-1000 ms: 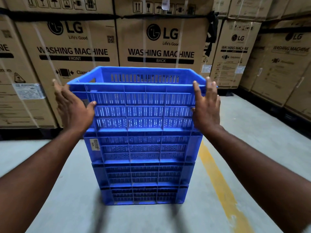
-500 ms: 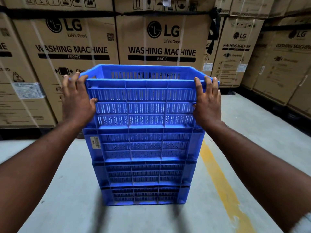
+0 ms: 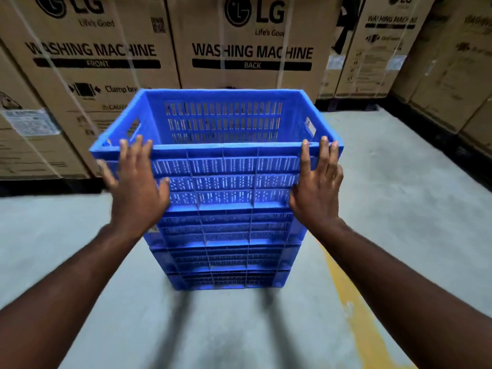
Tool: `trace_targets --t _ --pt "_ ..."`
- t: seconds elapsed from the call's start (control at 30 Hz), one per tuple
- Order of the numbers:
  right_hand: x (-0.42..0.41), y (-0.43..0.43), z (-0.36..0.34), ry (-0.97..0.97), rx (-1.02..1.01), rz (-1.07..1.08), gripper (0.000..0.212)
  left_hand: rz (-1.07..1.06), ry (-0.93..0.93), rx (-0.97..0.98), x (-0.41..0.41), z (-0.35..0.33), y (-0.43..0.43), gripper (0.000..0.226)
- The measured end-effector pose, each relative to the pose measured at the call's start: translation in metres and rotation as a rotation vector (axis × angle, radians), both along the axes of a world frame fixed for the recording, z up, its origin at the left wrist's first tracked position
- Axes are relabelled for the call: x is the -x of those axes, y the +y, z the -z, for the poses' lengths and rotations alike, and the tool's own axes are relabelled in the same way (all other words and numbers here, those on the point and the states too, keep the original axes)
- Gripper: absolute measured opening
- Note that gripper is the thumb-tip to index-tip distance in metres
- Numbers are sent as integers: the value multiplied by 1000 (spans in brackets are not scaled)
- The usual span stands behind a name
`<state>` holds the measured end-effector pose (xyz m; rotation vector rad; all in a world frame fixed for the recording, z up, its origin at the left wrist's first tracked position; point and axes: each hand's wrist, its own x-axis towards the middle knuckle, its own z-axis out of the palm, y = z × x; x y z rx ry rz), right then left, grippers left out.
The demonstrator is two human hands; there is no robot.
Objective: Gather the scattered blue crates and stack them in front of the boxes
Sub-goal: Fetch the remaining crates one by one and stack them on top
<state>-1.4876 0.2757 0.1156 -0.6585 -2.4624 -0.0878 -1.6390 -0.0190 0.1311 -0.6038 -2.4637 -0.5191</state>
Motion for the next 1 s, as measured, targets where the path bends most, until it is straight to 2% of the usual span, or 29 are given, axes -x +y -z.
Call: trace_targets --t 0.17,0.23,0.3,0.47,0.6,0.7,1.0 --pt "-35 -14 -45 -279 108 -111 93 153 -300 276 -53 -51 38 81" --pt "-58 -19 -68 -413 161 -191 87 169 -415 400 -74 -74 42 79" --pt "-87 -26 -99 -470 222 -239 81 168 -474 493 -102 -103 40 77" --pt "-169 -62 -162 -434 344 -265 68 163 -539 543 -182 -170 28 69" --pt "-234 -101 -192 -418 420 -264 69 196 -574 518 -248 -210 18 69" --pt "-285 -132 -212 -373 506 -218 67 238 -638 494 -303 -225 1 72" --pt "-468 -219 -257 -304 553 -64 65 381 -687 450 -475 -252 -68 73"
